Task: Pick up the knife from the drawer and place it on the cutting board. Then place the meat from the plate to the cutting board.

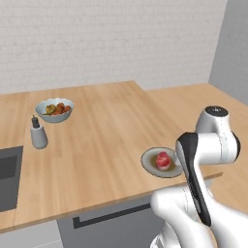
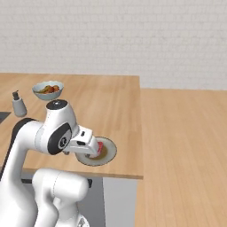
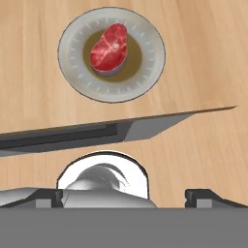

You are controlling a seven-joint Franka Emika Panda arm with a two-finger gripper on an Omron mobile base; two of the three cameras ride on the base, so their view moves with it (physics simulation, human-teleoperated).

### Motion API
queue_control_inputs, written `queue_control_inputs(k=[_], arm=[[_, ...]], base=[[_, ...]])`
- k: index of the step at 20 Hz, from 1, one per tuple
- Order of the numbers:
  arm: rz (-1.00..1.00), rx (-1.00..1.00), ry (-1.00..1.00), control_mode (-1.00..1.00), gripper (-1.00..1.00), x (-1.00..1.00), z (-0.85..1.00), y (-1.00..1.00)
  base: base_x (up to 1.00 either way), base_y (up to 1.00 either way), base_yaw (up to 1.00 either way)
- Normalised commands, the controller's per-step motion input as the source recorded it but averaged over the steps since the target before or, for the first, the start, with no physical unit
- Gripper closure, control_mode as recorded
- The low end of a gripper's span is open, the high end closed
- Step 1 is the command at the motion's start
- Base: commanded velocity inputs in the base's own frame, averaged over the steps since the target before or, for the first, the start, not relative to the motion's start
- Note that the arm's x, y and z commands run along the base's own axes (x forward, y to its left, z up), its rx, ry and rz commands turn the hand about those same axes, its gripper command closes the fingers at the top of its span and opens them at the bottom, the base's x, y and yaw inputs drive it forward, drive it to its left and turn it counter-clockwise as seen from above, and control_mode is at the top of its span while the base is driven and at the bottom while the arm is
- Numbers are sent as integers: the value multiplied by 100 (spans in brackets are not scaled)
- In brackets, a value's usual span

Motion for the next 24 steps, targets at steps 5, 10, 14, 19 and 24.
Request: queue_control_inputs(k=[5, 10, 14, 19, 24], arm=[[0, 0, -2, -100, -100, 72, 0, 17], [11, 3, 0, -100, -100, 100, -2, 3], [12, 3, 0, -100, -100, 100, -13, -6], [1, 0, 14, -100, -100, 82, -35, 0], [-1, -1, 36, -100, -100, 67, -50, 0]], base=[[3, 0, 0], [0, 0, 0], [0, 0, 0], [0, 0, 0], [0, 0, 0]])
